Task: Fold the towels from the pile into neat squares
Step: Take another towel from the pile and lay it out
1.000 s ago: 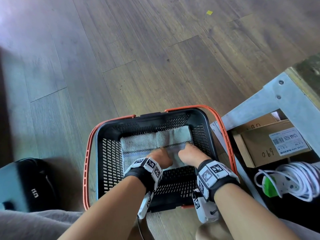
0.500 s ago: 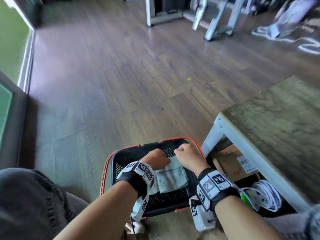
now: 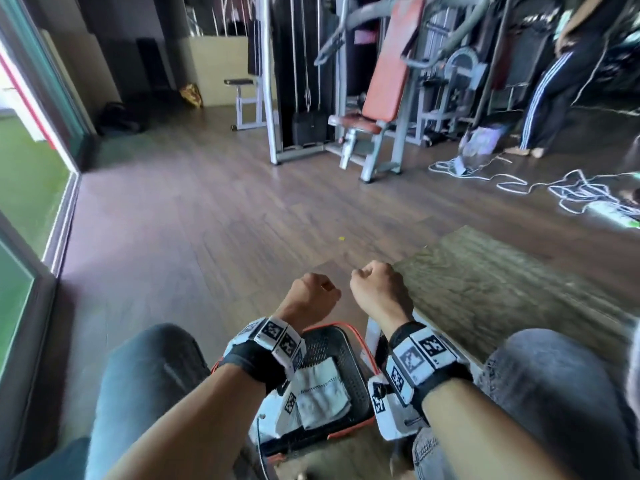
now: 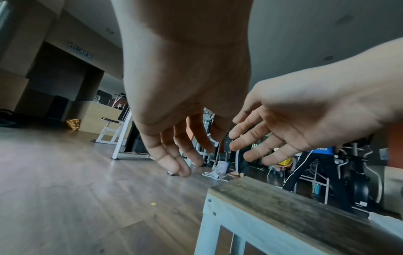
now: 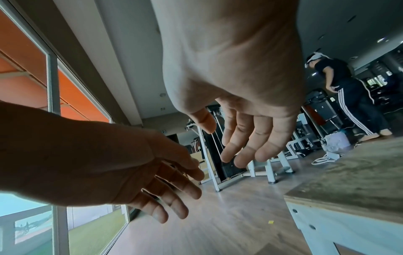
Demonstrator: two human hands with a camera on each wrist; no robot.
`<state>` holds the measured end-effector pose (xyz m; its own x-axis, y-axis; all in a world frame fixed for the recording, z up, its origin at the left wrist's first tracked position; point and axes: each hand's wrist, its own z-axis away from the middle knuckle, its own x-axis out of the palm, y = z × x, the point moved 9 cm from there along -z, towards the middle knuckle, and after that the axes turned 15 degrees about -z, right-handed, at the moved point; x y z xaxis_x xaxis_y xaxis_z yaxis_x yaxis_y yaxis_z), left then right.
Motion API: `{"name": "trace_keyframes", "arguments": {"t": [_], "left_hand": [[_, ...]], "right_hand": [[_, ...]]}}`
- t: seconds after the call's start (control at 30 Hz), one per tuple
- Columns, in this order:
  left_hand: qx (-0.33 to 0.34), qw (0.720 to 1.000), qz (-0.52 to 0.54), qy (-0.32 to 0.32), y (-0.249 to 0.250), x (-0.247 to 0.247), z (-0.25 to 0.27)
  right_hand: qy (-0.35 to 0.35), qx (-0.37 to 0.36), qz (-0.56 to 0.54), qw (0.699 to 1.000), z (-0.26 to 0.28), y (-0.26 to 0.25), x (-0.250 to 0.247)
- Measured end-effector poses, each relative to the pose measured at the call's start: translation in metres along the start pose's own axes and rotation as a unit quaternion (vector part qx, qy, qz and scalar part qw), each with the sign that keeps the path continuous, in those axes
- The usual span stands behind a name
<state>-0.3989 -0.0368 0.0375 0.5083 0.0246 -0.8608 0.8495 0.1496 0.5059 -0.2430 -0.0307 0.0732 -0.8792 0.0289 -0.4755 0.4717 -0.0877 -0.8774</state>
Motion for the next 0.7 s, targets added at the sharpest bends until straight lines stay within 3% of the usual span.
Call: {"name": "trace_keyframes", "arguments": {"t": [0.33, 0.53, 0.7], "left_hand": [[0.095, 0.994, 0.048, -0.032, 0.105, 0.001, -0.004], [0.198, 0.973, 0.057, -0.108, 0.200, 0.053, 0.012], [0.260, 0.947, 0.068, -0.178, 0.265, 0.103, 0.036]], "right_hand": [[0.110, 0.022, -0.041, 0.993, 0.017, 0.004, -0.084], [0.223, 0.090, -0.031, 0.970, 0.048, 0.043, -0.171], [0.266, 0.155, -0.014, 0.951, 0.073, 0.091, -0.234]]}}
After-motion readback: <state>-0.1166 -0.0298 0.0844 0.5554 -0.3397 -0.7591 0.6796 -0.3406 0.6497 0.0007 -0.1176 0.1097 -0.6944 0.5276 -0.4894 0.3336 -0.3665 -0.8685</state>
